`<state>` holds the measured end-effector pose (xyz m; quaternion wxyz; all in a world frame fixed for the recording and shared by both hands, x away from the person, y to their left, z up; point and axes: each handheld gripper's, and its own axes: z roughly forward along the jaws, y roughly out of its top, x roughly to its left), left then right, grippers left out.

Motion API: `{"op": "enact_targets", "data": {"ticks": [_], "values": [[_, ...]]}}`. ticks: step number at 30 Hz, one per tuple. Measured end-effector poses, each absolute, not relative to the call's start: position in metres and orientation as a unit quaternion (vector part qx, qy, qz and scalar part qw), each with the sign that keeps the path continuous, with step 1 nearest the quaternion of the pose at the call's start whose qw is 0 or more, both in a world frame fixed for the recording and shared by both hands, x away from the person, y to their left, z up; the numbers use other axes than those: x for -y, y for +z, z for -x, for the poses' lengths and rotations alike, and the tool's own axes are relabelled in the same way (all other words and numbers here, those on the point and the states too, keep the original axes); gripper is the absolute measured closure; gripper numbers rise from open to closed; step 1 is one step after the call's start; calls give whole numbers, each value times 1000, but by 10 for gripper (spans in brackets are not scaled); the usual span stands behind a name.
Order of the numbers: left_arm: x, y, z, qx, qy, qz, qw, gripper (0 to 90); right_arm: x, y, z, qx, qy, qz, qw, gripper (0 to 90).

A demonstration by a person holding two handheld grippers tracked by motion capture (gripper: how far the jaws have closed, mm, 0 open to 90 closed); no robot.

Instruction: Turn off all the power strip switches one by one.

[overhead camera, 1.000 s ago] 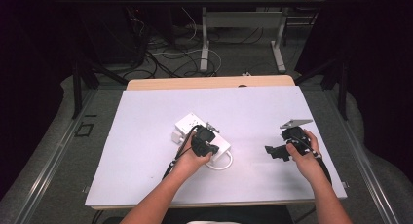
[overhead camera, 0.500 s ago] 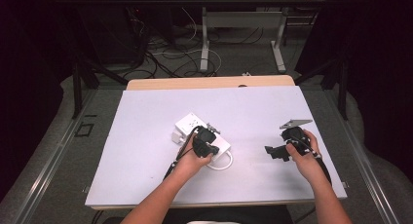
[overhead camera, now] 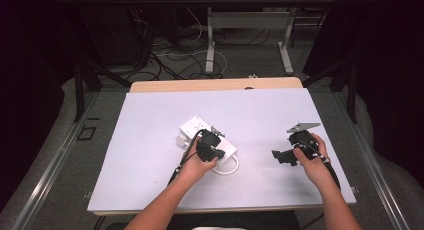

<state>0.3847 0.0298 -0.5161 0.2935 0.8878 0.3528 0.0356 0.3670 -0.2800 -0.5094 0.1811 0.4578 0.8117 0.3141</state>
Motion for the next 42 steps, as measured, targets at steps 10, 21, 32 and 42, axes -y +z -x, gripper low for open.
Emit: {"op": "enact_targets", "data": {"ticks": [10, 21, 32, 42], "values": [[-31, -514, -385, -355, 34, -886, 296, 900, 280, -510, -367, -813, 313, -457, 182, 0], [-45, -507, -391, -370, 47, -876, 307, 900, 281, -510, -367, -811, 311, -459, 184, 0], [-62, -504, -399, -400, 61, -860, 312, 900, 282, -510, -367, -813, 308, -458, 186, 0], [-69, -507, -405, -418, 65, -852, 309, 900, 282, -511, -367, -812, 309, -459, 185, 0]]}}
